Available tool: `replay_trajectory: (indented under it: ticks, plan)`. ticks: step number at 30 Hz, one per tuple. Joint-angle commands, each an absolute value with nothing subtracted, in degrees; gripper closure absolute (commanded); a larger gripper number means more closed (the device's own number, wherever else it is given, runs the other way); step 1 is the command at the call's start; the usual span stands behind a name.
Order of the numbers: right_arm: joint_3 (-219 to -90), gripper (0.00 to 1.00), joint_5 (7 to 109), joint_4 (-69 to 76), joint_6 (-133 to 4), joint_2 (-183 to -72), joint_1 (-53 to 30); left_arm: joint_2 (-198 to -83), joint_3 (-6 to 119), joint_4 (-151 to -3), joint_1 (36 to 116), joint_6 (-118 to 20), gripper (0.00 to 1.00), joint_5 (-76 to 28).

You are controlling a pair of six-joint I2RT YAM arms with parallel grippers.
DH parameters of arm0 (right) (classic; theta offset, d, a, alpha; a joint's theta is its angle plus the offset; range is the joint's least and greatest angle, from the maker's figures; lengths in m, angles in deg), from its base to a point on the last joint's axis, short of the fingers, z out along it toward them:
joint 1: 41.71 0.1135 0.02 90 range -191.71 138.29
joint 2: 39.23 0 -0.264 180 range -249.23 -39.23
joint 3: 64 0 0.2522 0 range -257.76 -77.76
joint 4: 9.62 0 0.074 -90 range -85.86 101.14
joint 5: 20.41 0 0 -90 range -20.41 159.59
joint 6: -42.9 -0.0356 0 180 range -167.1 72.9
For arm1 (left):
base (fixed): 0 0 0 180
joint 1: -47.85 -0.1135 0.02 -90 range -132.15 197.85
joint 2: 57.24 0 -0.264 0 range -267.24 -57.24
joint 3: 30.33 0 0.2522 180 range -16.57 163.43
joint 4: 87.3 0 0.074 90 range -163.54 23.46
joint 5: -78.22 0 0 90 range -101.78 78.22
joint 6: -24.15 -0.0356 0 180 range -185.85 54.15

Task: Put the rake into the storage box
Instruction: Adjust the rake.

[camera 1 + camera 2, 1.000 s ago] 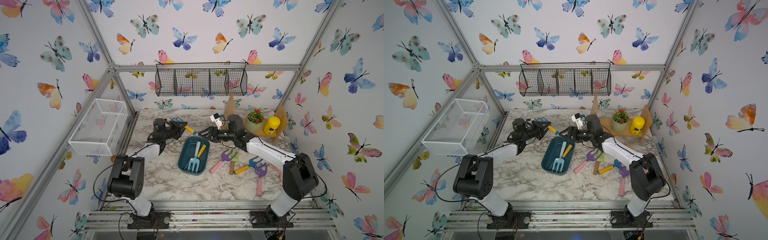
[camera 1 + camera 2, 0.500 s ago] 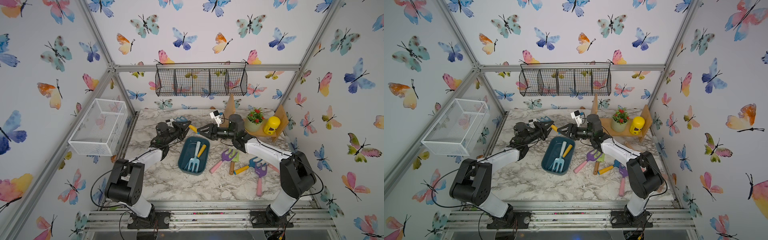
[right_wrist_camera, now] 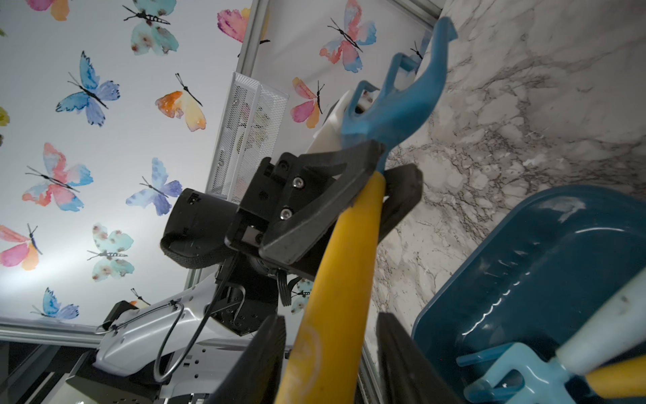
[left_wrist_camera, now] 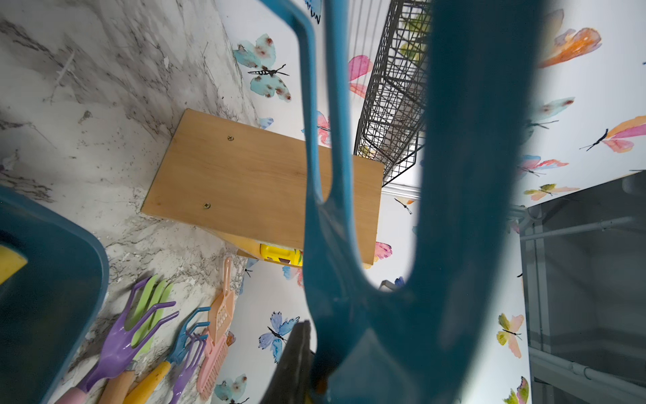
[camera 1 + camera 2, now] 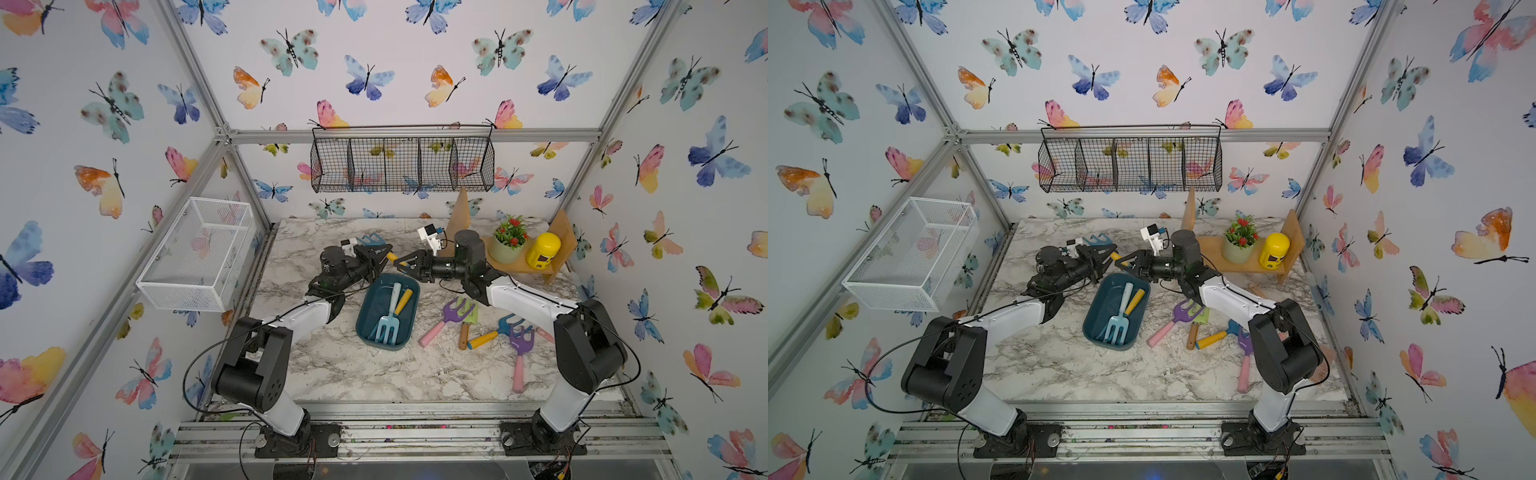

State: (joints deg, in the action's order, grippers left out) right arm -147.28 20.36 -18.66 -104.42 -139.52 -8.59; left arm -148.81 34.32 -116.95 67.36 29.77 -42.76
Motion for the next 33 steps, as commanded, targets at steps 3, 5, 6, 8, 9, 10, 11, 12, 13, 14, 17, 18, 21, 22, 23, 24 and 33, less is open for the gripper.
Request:
replay_trajectory:
  ticks: [3, 5, 6, 8, 9, 10, 11, 12, 13, 14, 17, 18, 21, 22, 23, 24, 33]
  plan:
    - [-149.1, 0.69, 21.1, -16.6, -102.7, -139.7, -8.5, -149.1, 35.3, -118.9, 67.4, 28.7, 1.00, -42.3]
    - [-149.9, 0.72, 21.7, -14.7, -101.5, -139.3, -8.5, -148.9, 35.1, -118.3, 67.5, 27.6, 1.00, -42.7]
    - [-150.3, 0.73, 21.9, -13.8, -101.0, -139.1, -8.5, -148.8, 35.2, -117.6, 67.4, 26.4, 1.00, -42.9]
    - [-151.5, 0.74, 22.8, -10.8, -99.7, -138.8, -8.5, -148.4, 36.4, -113.7, 67.4, 22.2, 0.72, -44.3]
    - [-152.6, 0.75, 23.2, -8.3, -98.5, -138.8, -8.5, -148.1, 37.8, -110.0, 67.4, 18.4, 0.59, -45.2]
    - [-153.4, 0.75, 23.5, -6.2, -97.4, -138.7, -8.5, -147.6, 39.4, -105.1, 67.4, 13.3, 0.49, -45.9]
    - [-153.9, 0.76, 23.9, -5.1, -96.8, -138.6, -8.5, -147.3, 41.0, -100.2, 67.5, 9.2, 0.43, -46.4]
    - [-154.2, 0.76, 24.0, -4.2, -96.5, -138.5, -8.5, -146.9, 42.8, -93.8, 67.7, 3.3, 0.37, -46.6]
    - [-154.4, 0.76, 24.1, -3.8, -96.3, -138.3, -8.5, -146.4, 44.3, -88.4, 67.8, -1.7, 0.34, -46.3]
    - [-154.6, 0.76, 24.3, -3.3, -96.2, -138.2, -8.5, -146.0, 45.6, -83.6, 67.9, -6.7, 0.32, -45.8]
    - [-155.6, 0.77, 25.0, -1.3, -95.7, -138.2, -8.5, -145.6, 50.2, -68.1, 68.4, -20.8, 0.33, -43.3]
    - [-156.3, 0.77, 24.9, -0.1, -95.3, -138.4, -8.5, -145.6, 51.9, -63.0, 68.5, -24.9, 0.34, -41.9]
    - [-158.6, 0.78, 25.6, 4.1, -93.5, -139.4, -8.5, -145.3, 55.6, -53.4, 69.2, -34.3, 0.35, -37.2]
    - [-159.4, 0.78, 25.8, 5.5, -92.8, -139.8, -8.5, -145.2, 56.7, -51.4, 69.4, -36.4, 0.35, -35.9]
    - [-160.3, 0.78, 26.4, 7.3, -92.2, -140.3, -8.5, -145.4, 58.2, -48.9, 69.7, -39.3, 0.35, -34.8]
    - [-161.3, 0.78, 26.9, 9.0, -91.2, -140.7, -8.5, -145.7, 59.8, -46.4, 69.9, -41.6, 0.35, -33.1]
    - [-163.4, 0.80, 27.0, 10.7, -90.7, -141.9, -8.5, -147.3, 62.5, -44.1, 70.5, -44.2, 0.36, -31.6]
